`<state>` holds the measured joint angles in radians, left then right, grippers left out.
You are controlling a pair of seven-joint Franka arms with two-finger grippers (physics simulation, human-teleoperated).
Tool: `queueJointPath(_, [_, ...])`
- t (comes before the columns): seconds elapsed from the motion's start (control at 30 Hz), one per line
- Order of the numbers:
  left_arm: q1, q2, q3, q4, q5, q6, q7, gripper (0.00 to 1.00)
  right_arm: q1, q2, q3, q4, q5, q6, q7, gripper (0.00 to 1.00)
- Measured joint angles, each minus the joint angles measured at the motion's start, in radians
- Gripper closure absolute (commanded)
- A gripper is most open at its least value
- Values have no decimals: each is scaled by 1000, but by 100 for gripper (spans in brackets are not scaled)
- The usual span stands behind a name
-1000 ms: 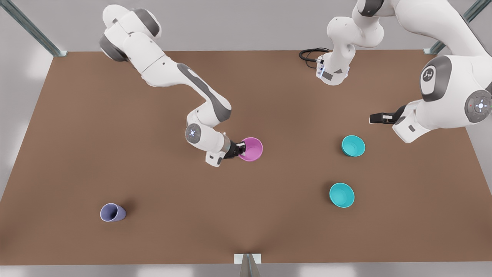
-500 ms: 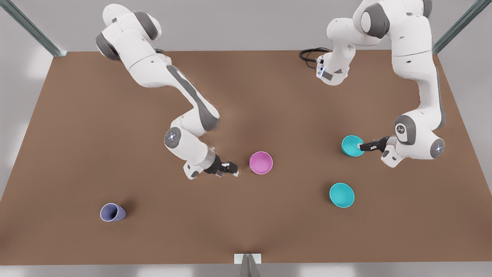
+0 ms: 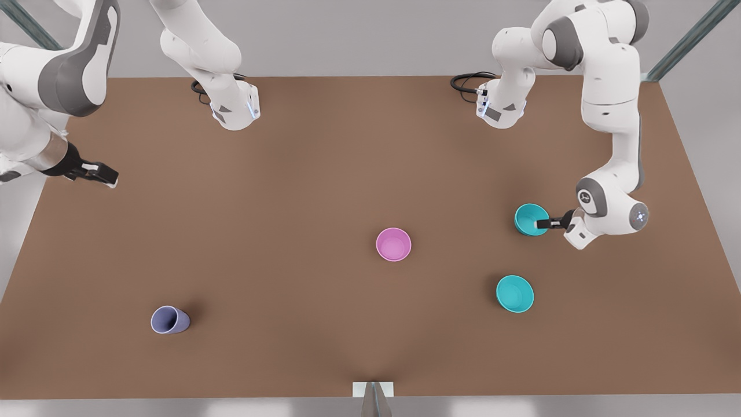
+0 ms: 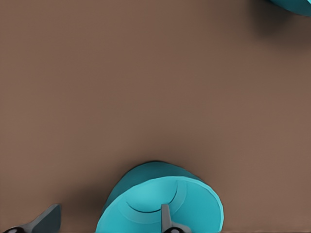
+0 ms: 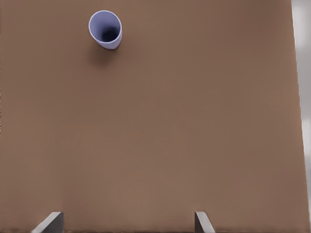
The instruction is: Stack the blue bowl on the pink bowl
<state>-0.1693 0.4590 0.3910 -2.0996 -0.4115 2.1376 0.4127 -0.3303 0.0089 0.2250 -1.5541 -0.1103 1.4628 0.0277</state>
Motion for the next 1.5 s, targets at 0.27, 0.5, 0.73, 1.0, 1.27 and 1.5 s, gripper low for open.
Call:
queueJointPath(0.27, [-2,6,-12,1,0,-18,84,61,52,11,3,-6,14,-37,-114,0])
queueJointPath(0.5, [-3,-4,-14,15,4,-24,127,79,56,18,4,-6,16,-48,-179,0])
queueJointPath(0.73, [-102,-19,-213,249,4,-140,21,79,3,25,4,-3,16,-56,-223,0])
queueJointPath(1.0, [-326,318,-348,811,5,-205,-342,79,-64,26,4,-3,22,-59,-257,0])
queueJointPath(1.27, [-337,320,-358,788,31,-206,-641,79,-52,27,4,-3,23,-60,-278,0])
queueJointPath(1.5, [-335,256,-376,670,46,-175,-805,79,-3,27,6,-4,23,-60,-288,0])
